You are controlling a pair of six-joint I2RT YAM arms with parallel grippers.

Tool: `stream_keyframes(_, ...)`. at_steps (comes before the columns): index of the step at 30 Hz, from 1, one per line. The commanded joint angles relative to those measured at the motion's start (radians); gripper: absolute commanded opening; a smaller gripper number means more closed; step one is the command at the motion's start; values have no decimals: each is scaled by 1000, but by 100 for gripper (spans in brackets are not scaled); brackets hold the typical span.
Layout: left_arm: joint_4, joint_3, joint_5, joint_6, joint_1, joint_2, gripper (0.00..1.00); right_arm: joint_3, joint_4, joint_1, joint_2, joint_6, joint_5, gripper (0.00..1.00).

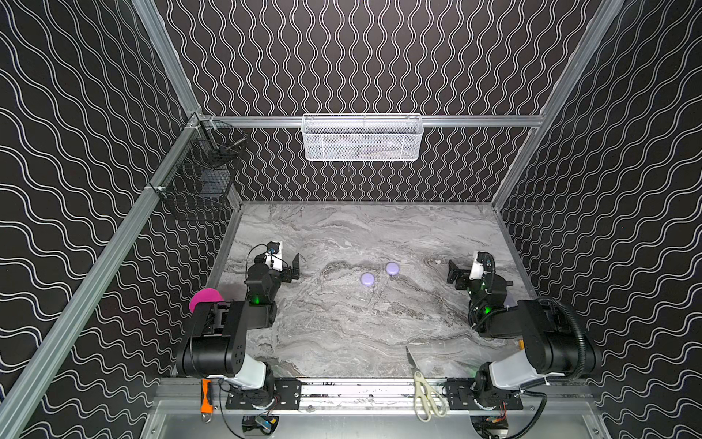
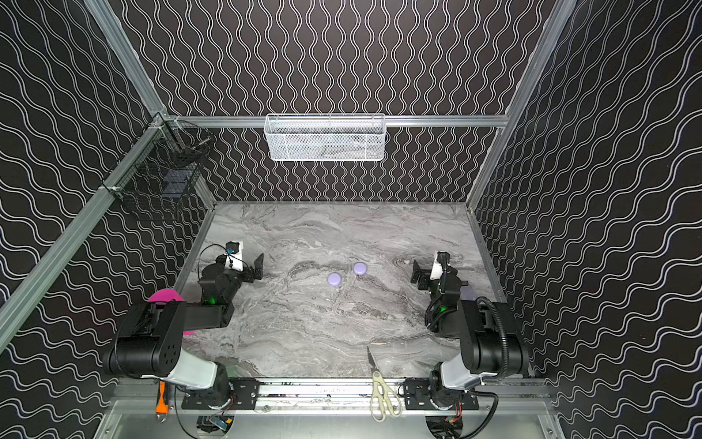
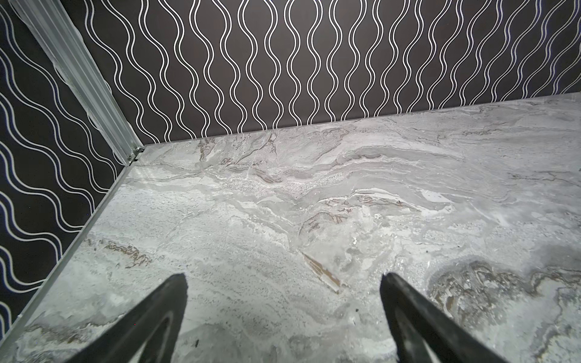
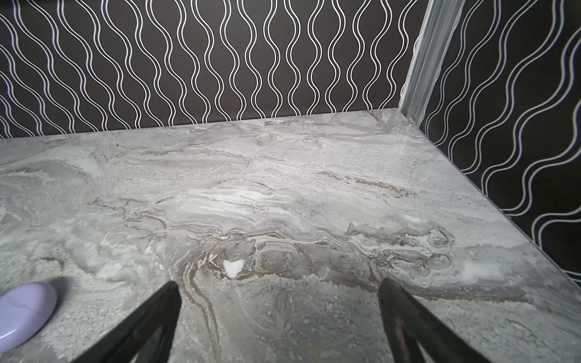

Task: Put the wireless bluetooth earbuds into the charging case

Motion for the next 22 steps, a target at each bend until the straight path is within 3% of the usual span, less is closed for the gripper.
stream_keyframes(1,23,3,-5,9,1,-3,99,4,51,-1,1,1,-9,100)
stream_keyframes(22,26,3,26,20,1,-3,99,4,52,-1,1,1,-10,100)
